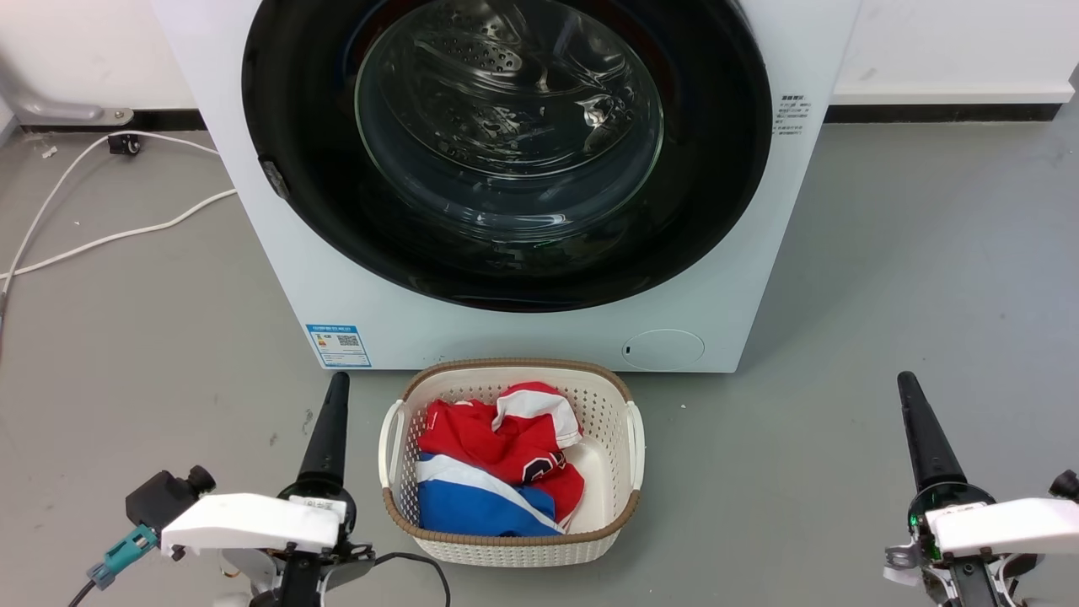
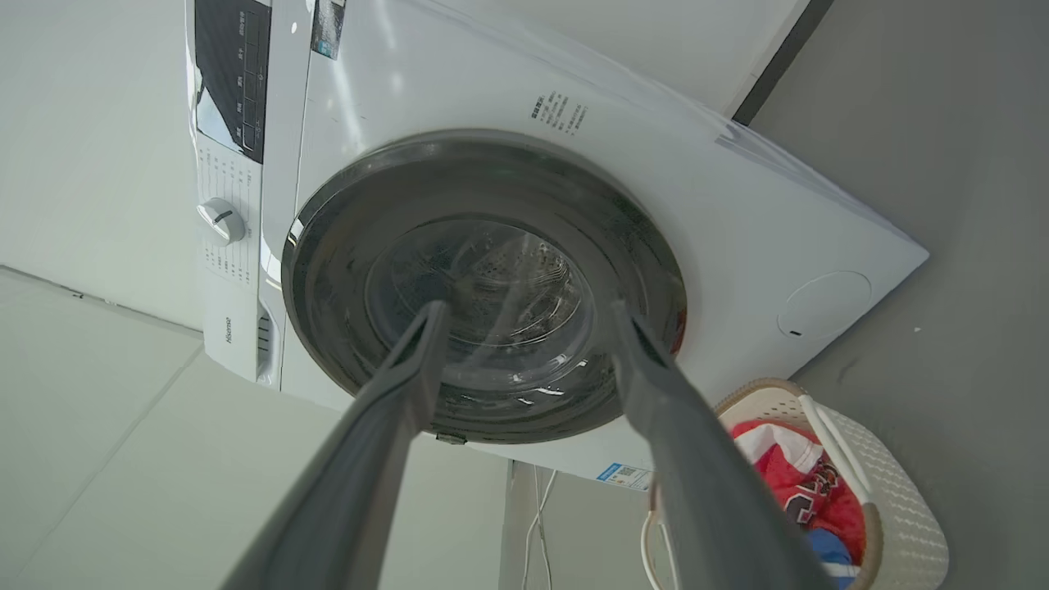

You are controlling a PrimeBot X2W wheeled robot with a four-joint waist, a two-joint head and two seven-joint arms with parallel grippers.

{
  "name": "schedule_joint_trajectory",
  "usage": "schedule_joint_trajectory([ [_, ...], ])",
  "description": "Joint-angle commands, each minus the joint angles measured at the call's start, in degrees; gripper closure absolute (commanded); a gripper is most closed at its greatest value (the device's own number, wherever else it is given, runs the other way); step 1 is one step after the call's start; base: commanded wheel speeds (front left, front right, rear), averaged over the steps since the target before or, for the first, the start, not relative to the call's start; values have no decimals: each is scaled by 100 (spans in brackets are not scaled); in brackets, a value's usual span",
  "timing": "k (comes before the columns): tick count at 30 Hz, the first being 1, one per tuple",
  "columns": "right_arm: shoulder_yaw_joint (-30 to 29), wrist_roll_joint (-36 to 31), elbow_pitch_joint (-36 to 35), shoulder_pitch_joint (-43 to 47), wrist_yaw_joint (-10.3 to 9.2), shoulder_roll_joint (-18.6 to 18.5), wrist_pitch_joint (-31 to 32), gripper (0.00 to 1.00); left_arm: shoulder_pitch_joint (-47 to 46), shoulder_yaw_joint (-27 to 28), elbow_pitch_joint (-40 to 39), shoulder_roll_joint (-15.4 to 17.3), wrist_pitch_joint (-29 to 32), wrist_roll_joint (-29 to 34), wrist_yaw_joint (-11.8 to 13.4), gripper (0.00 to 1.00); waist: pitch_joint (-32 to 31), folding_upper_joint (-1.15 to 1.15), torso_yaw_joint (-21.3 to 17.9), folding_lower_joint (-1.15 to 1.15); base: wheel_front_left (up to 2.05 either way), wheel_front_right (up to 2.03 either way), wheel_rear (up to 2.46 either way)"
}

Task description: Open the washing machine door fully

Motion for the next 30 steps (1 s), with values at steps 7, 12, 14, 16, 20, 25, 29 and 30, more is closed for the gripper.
schedule_joint_trajectory([
  [7,77,-1585,-201,-84,10,-78,-195,0,-181,-229,-168,81,-238,1519,-13,0,7,0,21,0,0,0,0],
  [12,81,-2263,-265,-53,11,-67,-186,0,-198,-406,-115,154,-337,2138,-14,0,7,0,37,0,0,0,0],
  [14,84,-2488,-294,-41,10,-61,-174,0,-209,-448,-105,167,-373,2356,-15,0,9,0,42,0,0,0,0],
  [16,77,-2698,-327,-28,11,-56,-163,0,-214,-496,-104,173,-407,2552,-15,0,9,0,47,0,0,0,0],
  [20,85,-3080,-384,12,11,-50,-125,0,-221,-581,-99,197,-481,2916,-16,0,3,0,53,0,0,0,0],
  [25,70,-3530,-473,69,11,-41,-93,0,-232,-658,-92,221,-564,3313,-17,0,-9,0,62,0,0,0,0],
  [29,46,-3877,-559,112,11,-27,-56,0,-232,-669,-45,221,-631,3613,-15,0,-16,0,65,0,0,0,0],
  [30,39,-3968,-581,124,11,-22,-51,0,-236,-676,-35,223,-647,3697,-15,0,-16,0,66,0,0,0,0],
])
